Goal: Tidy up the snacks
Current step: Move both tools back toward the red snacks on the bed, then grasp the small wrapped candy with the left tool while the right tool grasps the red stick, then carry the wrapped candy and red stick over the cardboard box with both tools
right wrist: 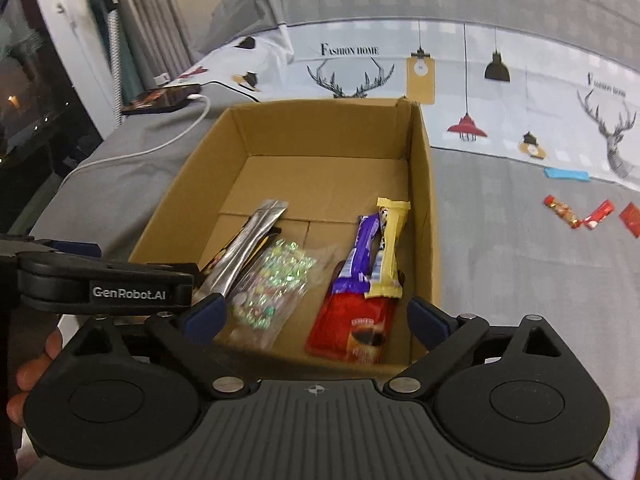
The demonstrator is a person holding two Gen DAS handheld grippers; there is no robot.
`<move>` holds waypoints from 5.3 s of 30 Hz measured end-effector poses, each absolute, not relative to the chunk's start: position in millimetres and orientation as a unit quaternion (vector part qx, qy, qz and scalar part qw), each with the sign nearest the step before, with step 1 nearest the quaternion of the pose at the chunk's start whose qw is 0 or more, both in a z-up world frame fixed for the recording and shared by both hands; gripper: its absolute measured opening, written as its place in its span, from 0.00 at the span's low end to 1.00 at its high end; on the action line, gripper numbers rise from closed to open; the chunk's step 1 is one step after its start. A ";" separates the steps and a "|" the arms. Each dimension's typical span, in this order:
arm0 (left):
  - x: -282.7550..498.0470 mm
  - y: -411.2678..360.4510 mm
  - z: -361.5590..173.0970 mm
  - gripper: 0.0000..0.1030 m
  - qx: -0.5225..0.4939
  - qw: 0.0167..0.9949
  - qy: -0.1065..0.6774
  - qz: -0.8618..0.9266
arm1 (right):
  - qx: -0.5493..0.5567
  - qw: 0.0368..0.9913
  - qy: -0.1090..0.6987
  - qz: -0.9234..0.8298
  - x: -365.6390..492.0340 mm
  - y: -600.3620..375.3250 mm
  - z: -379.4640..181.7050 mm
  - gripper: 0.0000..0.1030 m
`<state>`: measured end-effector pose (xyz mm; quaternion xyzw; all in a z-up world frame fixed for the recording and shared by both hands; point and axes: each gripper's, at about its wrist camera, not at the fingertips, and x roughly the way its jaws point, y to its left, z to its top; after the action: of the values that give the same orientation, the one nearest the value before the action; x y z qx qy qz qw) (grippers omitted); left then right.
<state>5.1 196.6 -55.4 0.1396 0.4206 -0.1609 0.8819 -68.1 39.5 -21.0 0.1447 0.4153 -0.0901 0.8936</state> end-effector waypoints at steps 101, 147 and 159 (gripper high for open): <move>123.0 -278.0 -227.9 1.00 0.160 0.788 0.547 -0.231 | 0.312 0.804 0.341 -0.374 -94.7 -394.6 -200.0 1.00; -26.1 20.9 -7.1 0.27 0.111 0.817 0.468 -0.319 | 0.204 0.922 0.263 -0.200 -186.6 -135.2 -12.4 0.15; -69.3 170.9 4.6 0.27 0.082 0.847 0.454 -0.264 | 0.173 0.936 0.296 -0.076 -207.1 11.3 26.6 0.15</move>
<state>-69.3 170.9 4.6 0.0825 0.4542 -0.2641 0.8468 -207.1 11.3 26.6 0.1732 0.2961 -0.0765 0.9362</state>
